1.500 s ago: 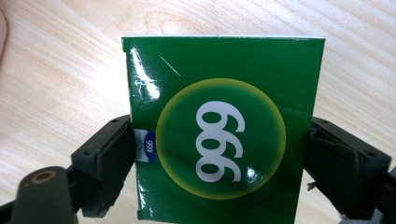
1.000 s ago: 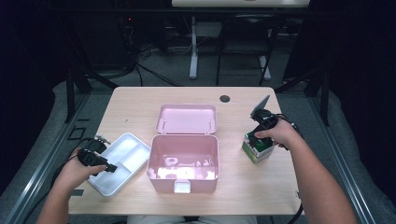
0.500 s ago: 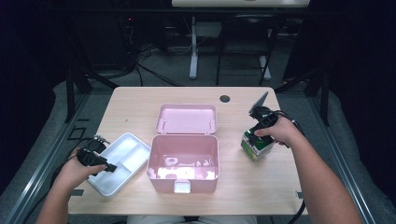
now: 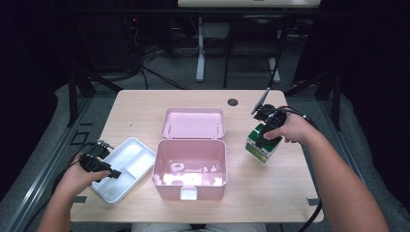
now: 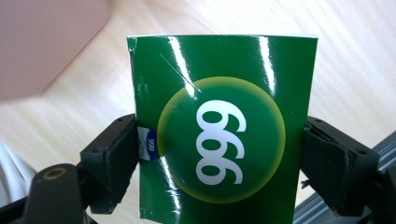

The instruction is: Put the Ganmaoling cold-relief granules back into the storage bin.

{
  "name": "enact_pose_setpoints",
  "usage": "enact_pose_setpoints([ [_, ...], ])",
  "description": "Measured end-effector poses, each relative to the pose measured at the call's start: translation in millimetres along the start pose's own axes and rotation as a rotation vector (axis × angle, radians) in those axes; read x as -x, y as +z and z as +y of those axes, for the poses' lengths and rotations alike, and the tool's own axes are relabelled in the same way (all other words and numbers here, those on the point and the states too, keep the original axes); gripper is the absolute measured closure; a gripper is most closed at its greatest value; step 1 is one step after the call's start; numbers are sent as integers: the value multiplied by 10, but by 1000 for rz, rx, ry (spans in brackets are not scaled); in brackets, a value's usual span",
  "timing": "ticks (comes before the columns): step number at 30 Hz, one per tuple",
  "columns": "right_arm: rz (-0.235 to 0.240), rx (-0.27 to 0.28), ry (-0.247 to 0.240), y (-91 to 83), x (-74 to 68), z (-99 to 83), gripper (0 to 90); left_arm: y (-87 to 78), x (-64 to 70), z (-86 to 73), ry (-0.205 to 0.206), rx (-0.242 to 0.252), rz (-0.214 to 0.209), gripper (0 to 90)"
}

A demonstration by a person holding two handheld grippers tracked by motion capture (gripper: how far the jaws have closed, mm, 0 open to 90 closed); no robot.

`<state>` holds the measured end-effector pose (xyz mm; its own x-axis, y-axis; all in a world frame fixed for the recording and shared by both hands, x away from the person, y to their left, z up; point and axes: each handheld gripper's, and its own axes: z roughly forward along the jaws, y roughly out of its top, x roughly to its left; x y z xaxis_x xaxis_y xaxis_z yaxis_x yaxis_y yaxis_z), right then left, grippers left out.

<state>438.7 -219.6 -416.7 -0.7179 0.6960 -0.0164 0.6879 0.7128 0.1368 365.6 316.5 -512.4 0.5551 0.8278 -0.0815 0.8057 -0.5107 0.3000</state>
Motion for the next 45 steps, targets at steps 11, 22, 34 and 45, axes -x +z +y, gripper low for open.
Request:
enact_pose_setpoints([
  [11,26,-13,-448,-204,-456,71,171,1,2,2,5,-3,-7,412],
  [22,66,-39,-572,-507,-823,242,171,5,5,4,7,-2,-8,413],
  [34,105,3,-660,-669,-1255,627,172,-2,1,0,7,0,-8,412],
  [45,125,0,-715,-535,-1557,916,172,-15,-13,-10,6,7,-8,412],
])
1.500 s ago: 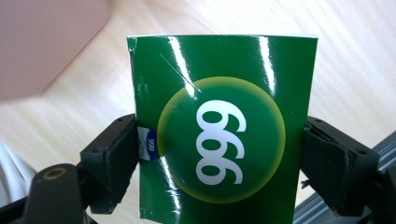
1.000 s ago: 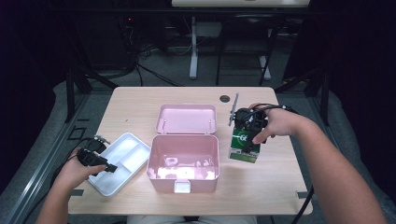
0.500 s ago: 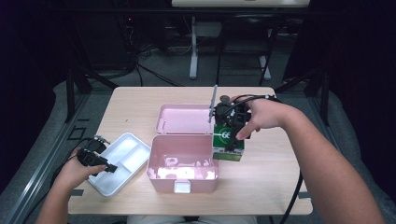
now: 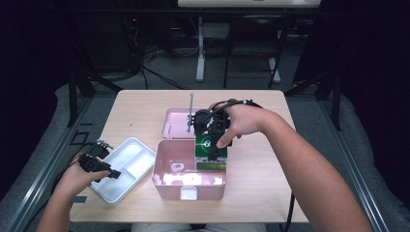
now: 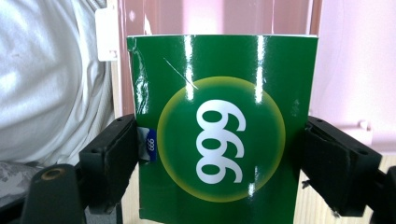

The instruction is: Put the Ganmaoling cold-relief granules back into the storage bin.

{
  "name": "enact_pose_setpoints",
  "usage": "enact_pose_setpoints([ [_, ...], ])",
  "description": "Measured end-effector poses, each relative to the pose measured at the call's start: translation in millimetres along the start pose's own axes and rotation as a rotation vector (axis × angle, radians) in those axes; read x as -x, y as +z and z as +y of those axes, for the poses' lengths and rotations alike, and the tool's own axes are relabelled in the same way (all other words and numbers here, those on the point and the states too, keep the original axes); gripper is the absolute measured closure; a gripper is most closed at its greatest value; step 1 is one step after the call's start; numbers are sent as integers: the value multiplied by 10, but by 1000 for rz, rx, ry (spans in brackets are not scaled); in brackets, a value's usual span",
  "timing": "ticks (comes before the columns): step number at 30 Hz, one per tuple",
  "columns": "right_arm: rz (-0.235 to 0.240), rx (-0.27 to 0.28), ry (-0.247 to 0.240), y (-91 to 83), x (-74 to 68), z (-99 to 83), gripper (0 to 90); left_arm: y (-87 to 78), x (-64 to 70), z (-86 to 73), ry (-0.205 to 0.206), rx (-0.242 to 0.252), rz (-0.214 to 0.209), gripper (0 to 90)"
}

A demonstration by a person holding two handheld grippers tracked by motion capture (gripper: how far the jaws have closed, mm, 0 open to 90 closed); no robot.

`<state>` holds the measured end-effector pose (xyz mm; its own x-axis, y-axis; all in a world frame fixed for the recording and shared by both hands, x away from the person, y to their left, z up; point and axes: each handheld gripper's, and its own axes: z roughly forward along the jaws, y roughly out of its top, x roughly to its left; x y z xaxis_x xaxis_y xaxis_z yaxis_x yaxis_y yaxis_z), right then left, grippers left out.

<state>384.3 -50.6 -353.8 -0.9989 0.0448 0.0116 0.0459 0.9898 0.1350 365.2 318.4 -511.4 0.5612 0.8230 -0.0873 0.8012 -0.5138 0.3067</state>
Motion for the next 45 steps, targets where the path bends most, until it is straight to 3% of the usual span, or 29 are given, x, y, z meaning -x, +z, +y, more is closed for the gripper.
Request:
enact_pose_setpoints([
  [12,0,-41,-8,286,32,33,171,6,3,-2,2,-4,0,413],
  [22,20,-11,7,638,80,-6,171,24,5,-2,-5,-11,-5,413],
  [35,-5,-14,23,1010,133,-64,165,26,6,-1,-3,-14,-6,413],
  [45,-8,-44,5,1107,123,-56,153,30,3,0,4,-18,-5,412],
])
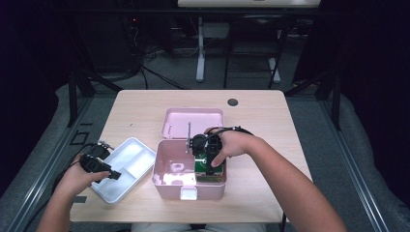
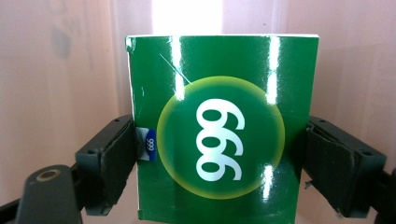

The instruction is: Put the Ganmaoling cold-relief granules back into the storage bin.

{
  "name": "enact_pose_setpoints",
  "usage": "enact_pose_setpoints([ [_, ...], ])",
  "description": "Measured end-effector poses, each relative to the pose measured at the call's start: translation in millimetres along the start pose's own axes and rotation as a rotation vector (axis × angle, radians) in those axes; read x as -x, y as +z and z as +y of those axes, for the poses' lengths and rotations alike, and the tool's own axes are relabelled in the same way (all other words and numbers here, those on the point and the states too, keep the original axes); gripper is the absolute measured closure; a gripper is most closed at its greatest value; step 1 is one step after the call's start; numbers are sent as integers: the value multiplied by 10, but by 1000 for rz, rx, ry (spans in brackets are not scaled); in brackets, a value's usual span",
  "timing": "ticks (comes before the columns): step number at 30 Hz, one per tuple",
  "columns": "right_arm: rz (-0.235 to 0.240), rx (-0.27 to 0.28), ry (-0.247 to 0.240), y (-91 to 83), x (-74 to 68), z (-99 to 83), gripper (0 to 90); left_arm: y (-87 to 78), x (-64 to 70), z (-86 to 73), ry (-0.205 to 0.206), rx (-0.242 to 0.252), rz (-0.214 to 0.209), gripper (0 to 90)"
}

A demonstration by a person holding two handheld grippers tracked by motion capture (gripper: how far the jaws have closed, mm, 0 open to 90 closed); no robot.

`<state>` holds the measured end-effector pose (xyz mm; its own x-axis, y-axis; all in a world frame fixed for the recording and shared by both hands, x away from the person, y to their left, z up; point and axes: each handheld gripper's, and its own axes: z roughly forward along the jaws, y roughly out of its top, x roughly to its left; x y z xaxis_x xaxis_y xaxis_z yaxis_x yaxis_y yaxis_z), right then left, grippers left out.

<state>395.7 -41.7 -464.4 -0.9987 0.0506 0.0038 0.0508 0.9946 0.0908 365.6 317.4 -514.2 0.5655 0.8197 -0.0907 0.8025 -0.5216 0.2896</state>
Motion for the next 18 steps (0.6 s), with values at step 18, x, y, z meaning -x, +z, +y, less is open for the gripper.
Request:
enact_pose_setpoints([
  [18,-6,5,45,-225,-49,-67,166,-13,6,0,-1,10,-1,413],
])
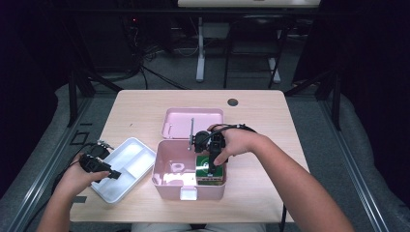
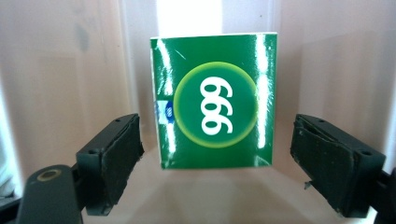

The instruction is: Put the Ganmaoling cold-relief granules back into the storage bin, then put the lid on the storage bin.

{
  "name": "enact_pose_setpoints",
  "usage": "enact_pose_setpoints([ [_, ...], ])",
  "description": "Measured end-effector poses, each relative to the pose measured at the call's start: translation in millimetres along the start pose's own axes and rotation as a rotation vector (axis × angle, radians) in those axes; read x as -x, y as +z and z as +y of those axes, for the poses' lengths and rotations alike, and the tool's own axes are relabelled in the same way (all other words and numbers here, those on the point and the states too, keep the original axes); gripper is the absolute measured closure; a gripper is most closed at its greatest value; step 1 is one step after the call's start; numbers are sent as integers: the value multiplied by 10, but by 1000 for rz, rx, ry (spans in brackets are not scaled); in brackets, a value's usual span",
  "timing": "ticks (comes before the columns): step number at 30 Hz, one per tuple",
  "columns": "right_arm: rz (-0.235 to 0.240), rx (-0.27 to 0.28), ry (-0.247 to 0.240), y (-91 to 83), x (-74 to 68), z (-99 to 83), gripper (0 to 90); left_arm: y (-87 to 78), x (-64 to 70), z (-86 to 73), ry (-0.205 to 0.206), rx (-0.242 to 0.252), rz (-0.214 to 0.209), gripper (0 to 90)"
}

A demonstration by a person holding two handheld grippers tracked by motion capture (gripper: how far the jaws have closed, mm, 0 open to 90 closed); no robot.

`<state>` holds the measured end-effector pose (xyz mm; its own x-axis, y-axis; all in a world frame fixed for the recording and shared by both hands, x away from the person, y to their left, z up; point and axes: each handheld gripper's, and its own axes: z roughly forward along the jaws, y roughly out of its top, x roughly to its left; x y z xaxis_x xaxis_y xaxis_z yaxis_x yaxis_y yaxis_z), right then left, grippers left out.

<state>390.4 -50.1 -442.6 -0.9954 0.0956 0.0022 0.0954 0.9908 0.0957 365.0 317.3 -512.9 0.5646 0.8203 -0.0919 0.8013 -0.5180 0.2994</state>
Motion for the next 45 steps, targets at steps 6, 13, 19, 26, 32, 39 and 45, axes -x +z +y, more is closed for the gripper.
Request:
enact_pose_setpoints([
  [6,-49,21,14,-280,-43,-69,191,2,0,-2,2,-1,3,413],
  [13,-82,19,56,-491,-29,-259,203,5,3,-2,-1,-5,-2,416],
  [19,-103,31,128,-587,31,-551,206,8,7,-1,3,-5,2,423],
  [26,-108,43,222,-471,87,-907,214,-2,7,-5,-4,2,4,433],
  [32,-125,80,353,-222,116,-1197,218,-8,12,-3,-11,7,0,444],
  [39,-171,110,497,3,84,-1399,255,-11,11,2,-14,7,18,446],
  [45,-211,187,624,127,69,-1527,269,-24,9,11,5,7,73,417],
])
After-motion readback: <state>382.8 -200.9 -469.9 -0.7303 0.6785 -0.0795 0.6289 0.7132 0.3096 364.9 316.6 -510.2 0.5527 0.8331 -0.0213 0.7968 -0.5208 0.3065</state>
